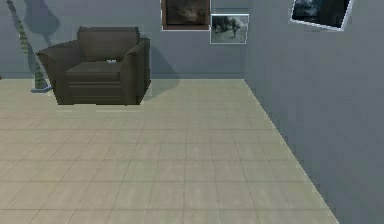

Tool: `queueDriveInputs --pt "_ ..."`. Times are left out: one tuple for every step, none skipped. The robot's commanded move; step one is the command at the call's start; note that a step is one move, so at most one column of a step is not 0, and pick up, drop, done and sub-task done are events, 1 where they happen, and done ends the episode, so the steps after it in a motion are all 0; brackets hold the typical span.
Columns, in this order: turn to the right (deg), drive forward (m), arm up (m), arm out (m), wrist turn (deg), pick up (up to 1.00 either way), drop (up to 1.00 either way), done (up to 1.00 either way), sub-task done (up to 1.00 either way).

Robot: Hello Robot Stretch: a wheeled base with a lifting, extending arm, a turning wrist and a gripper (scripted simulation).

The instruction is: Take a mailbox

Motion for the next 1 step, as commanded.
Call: queueDriveInputs --pt "0.0 0.00 0.00 0.00 0.0 0.00 0.00 1.00 0.00"
